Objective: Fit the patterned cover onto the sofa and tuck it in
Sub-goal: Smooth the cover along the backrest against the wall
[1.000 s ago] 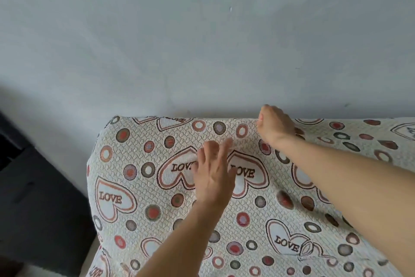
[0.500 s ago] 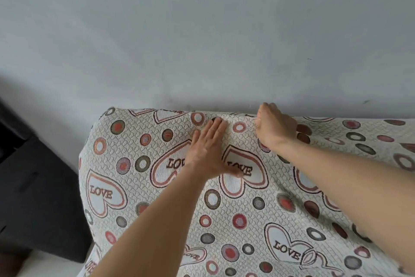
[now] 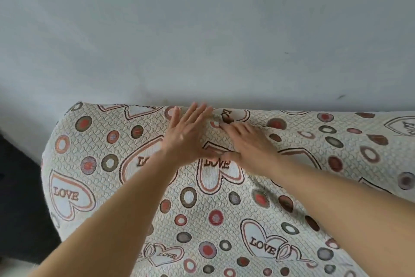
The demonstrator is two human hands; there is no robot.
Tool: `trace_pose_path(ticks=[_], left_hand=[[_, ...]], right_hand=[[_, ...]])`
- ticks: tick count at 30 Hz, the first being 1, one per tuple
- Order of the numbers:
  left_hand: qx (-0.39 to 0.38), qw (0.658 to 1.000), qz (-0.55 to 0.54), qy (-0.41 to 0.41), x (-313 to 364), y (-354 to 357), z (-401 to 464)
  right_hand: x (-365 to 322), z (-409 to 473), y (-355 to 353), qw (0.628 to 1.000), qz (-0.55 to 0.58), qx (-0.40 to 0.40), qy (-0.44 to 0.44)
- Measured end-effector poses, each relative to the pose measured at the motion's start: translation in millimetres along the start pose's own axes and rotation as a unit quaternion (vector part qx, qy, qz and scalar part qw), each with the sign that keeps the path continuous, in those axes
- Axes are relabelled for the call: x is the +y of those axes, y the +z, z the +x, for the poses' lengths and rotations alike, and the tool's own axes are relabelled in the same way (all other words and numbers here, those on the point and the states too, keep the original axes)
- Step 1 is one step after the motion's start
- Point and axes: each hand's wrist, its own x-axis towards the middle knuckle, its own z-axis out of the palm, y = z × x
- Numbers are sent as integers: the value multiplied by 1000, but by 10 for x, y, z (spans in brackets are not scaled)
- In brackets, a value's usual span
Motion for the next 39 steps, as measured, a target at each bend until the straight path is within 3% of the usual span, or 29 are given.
trace_pose_path(ticks=[2, 4, 8, 11, 14, 17, 22, 24, 29, 33, 39], left_hand=[[29, 999, 34, 13, 247, 138, -235], [1, 997, 76, 7, 524, 280, -372], [-39, 993, 64, -96, 778, 368, -173], [-80, 987, 86, -109, 804, 342, -19], [-97, 985, 96, -104, 763, 332, 42], [-105, 985, 92, -106, 776, 313, 53], [-70, 990, 72, -95, 771, 330, -4], [-64, 992, 59, -87, 771, 335, -13], [-41, 996, 46, -68, 833, 253, -75], [-45, 993, 104, 17, 1594, 450, -38], [-89, 988, 108, -71, 1888, 602, 277]], right_hand=[[50, 15, -54, 997, 82, -10, 6], [120, 23, -140, 978, 201, -47, 15], [290, 41, -379, 939, 328, -92, 43], [525, -107, -574, 964, 239, -7, 116], [732, -332, -762, 976, 55, -72, 197], [816, -418, -759, 972, 52, -100, 207], [969, -297, -616, 979, -33, 41, 197], [1065, -159, -595, 970, -22, 72, 231], [1126, -78, -390, 964, 42, 50, 259], [1210, -69, -404, 964, 46, 54, 257], [1334, -70, -360, 976, 46, 47, 205]])
